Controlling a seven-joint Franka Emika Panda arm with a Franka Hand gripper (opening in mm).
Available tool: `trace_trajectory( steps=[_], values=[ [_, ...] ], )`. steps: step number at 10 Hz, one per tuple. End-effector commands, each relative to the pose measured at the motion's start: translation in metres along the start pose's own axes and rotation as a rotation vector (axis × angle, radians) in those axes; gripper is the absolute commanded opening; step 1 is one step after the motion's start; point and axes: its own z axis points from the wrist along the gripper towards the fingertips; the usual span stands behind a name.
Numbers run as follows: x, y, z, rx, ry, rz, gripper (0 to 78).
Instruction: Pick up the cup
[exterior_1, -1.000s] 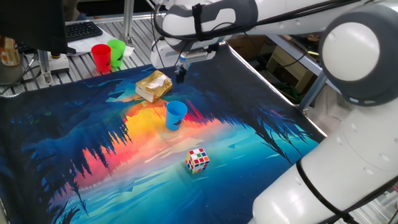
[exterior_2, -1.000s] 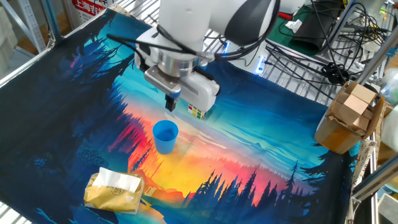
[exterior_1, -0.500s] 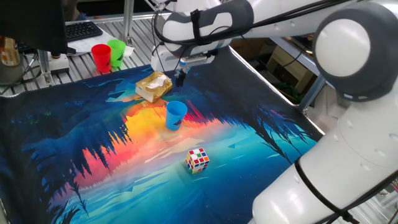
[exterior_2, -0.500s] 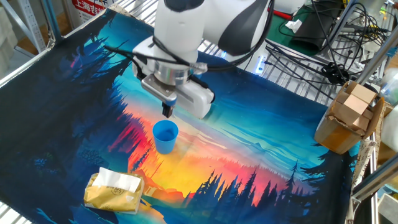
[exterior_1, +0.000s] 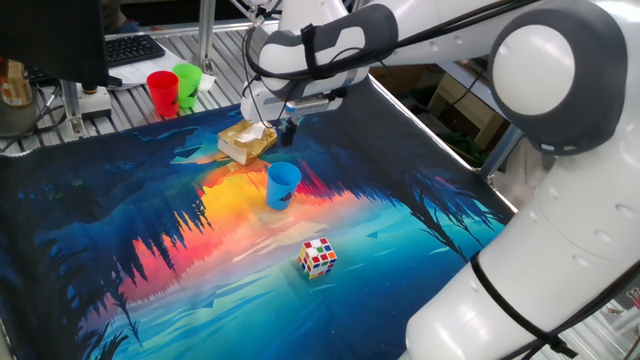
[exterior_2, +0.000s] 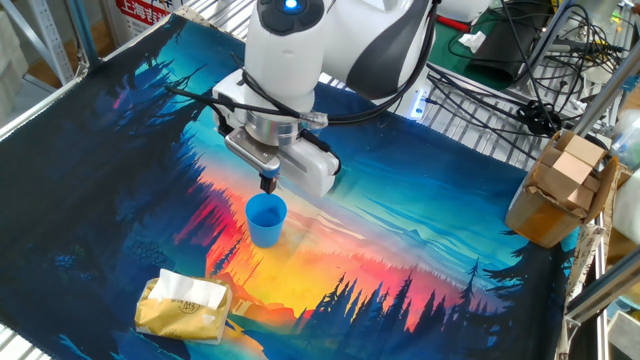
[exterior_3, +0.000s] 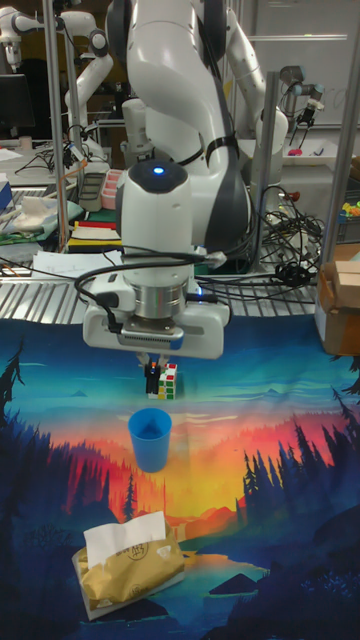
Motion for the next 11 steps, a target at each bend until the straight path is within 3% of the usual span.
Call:
trace_trajectory(
  steps=[1, 9, 11],
  values=[
    [-0.0004, -0.0005, -0.0005, 0.001, 0.013, 0.014, 0.0],
    [0.0003, -0.0006, -0.0004, 0.003, 0.008, 0.012, 0.0],
    [0.0003, -0.0006, -0.0004, -0.03, 0.002, 0.002, 0.0]
  ],
)
